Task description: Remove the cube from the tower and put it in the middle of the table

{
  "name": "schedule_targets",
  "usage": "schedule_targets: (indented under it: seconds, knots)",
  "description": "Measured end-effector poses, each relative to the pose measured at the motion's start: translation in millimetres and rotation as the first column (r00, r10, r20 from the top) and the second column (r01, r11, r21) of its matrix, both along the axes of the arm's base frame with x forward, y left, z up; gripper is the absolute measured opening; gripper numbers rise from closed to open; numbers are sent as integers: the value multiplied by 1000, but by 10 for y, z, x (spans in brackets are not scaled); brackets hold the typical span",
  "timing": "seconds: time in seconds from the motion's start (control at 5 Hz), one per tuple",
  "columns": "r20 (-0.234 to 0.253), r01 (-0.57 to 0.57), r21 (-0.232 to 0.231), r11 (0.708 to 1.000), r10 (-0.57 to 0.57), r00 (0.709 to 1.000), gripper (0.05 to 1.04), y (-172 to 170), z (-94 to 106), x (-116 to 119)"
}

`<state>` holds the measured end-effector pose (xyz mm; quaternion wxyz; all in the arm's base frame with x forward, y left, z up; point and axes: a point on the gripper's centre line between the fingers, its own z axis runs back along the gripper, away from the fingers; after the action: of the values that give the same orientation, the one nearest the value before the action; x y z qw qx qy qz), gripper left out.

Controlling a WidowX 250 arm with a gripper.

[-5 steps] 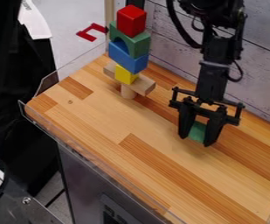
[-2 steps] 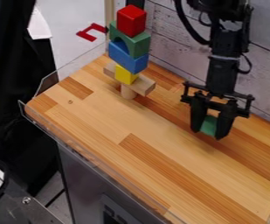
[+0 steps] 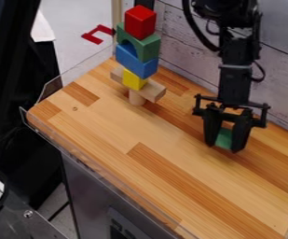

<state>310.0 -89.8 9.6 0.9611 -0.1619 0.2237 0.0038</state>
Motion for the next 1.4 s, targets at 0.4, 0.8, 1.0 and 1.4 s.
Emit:
schedule_targets:
  seconds: [0.4, 0.8, 1.0, 1.4]
  knots:
    - [-31, -6, -18, 1000, 6, 1000, 573, 29, -98, -28]
    - [-52, -5, -30, 1000, 3, 999, 1003, 37, -123, -47]
    - [32, -38, -23, 999, 38, 999, 998, 133, 97, -59]
    - [290, -116, 29, 993, 103, 951, 998, 398, 904, -161]
